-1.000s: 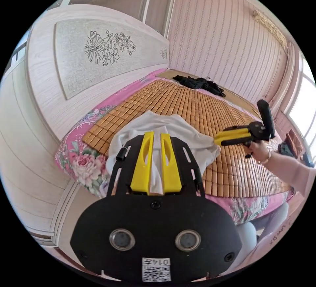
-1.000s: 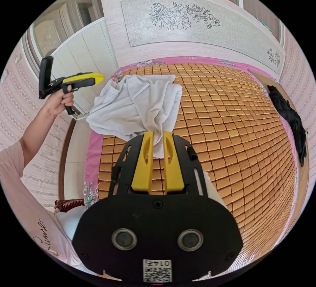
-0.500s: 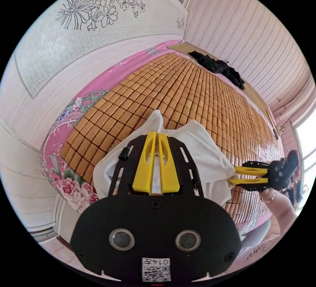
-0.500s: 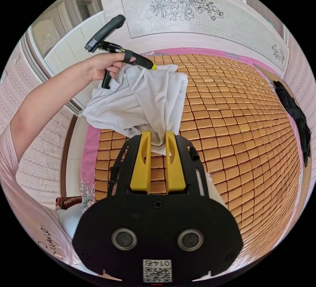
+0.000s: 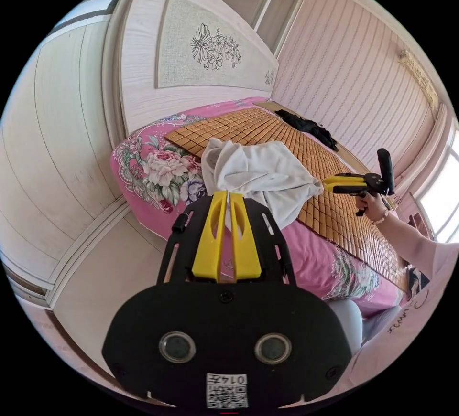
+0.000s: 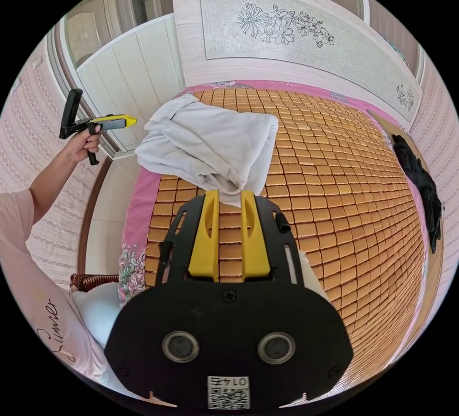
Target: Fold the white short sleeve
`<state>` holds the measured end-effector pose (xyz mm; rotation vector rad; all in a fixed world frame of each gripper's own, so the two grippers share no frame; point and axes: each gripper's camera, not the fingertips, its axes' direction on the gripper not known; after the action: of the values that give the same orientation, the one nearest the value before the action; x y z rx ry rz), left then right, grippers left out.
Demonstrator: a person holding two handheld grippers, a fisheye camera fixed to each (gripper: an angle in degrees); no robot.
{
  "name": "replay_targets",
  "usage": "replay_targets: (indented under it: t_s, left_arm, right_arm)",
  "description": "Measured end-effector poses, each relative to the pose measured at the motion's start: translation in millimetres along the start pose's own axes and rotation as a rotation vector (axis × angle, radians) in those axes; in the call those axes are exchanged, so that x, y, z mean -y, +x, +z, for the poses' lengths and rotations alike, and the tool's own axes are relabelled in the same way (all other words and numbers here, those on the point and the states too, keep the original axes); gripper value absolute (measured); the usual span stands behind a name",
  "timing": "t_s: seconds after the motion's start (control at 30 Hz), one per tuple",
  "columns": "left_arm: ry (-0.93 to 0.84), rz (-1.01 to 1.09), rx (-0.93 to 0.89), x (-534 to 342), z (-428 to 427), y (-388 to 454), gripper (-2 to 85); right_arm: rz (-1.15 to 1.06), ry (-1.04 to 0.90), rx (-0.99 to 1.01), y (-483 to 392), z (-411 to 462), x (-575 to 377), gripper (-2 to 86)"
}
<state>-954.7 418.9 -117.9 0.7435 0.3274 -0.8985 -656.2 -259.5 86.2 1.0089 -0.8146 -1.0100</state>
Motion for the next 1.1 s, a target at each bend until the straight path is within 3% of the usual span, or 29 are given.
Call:
replay_targets:
  t_s: [0.13, 0.27, 0.33, 0.37, 0.63, 0.73, 0.9, 0.97, 1.1]
  left_arm:
    - [0.061, 0.056, 0.051, 27.2, 2.1, 21.0, 6.7]
    - [-0.174, 0.049, 0.187, 54.0, 73.9, 9.7, 9.2]
    - [-0.211, 0.011, 0.12, 57.7, 85.2, -4.2, 6.0]
    - [-0.17, -0.013, 0.026, 61.1, 76.3, -10.9, 3.6]
    - [0.065, 0.11, -0.12, 80.2, -41.9, 22.7, 1.0]
    - [0.052, 0.119, -0.129, 50.4, -49.7, 27.7, 1.9]
    - [-0.21, -0.02, -0.131, -11.0, 28.3, -2.4, 5.5]
    - [-0.187, -0.054, -0.166, -19.4, 23.5, -15.4, 6.0]
    - [-0.026, -0.035, -0.066, 12.0, -14.7, -30.7, 4.5]
  right_arm:
    - [0.098, 0.057, -0.031, 13.9, -1.3, 15.7, 9.3]
    - [0.176, -0.069, 0.087, 39.0, 35.3, 30.1, 7.8]
    - [0.197, -0.06, 0.121, 46.5, 35.3, 33.9, 2.8]
    - [0.198, -0.044, 0.125, 47.8, 30.7, 35.1, 2.4]
    - [0.139, 0.106, 0.18, 60.0, -44.3, 54.3, 0.3]
    - [0.139, 0.103, 0.178, 62.1, -48.9, 34.5, 0.1]
    - [0.221, -0.062, 0.228, 80.9, -0.7, -2.1, -0.4]
    - [0.24, -0.047, 0.226, 85.0, -3.8, -6.1, -0.3]
    - [0.211, 0.049, 0.184, 83.3, -32.8, 8.2, 0.4]
